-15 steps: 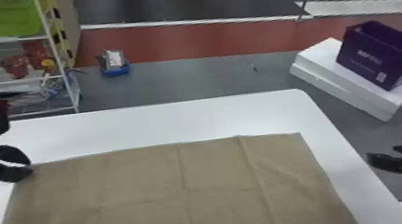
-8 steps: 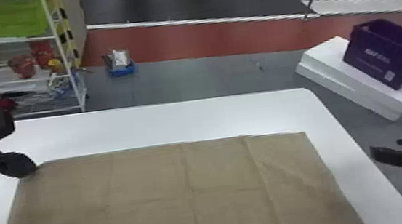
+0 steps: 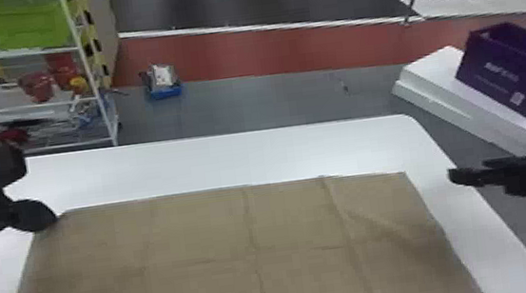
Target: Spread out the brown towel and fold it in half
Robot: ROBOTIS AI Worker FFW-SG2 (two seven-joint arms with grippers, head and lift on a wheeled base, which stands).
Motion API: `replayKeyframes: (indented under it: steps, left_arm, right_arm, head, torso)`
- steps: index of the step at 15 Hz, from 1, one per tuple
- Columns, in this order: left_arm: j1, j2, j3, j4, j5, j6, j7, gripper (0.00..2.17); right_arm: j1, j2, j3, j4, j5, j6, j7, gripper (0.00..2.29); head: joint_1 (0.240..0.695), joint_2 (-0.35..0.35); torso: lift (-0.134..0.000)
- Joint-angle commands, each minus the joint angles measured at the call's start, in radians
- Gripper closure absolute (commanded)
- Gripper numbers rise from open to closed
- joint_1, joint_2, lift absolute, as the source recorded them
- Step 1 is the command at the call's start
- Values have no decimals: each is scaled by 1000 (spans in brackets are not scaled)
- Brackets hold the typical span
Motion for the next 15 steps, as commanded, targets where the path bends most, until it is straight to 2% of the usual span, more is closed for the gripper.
replayKeyframes:
  steps: [1,4,6,14,15]
  left_arm:
    - [11,1,7,-7,5,-6,0,1521]
    - [16,6,11,-7,7,-9,1,1521]
    - [18,8,11,-9,10,-9,1,1521]
    - [21,12,16,-12,15,-12,6,1521]
    - [22,12,20,-10,15,-15,6,1521]
  right_arm:
    - [-73,17,78,103,37,-20,-30,127]
    - [-119,37,141,192,43,-66,-63,191]
    - [-142,46,173,235,78,-94,-73,218]
    - [-166,51,230,317,130,-119,-79,289]
    - [-166,51,235,317,130,-119,-78,390]
  head:
    - [695,-145]
    - [695,-119]
    - [695,-91]
    - [695,-62]
    - [695,-62]
  torso:
    - [-124]
    - [-124]
    - [-124]
    - [-124]
    - [-124]
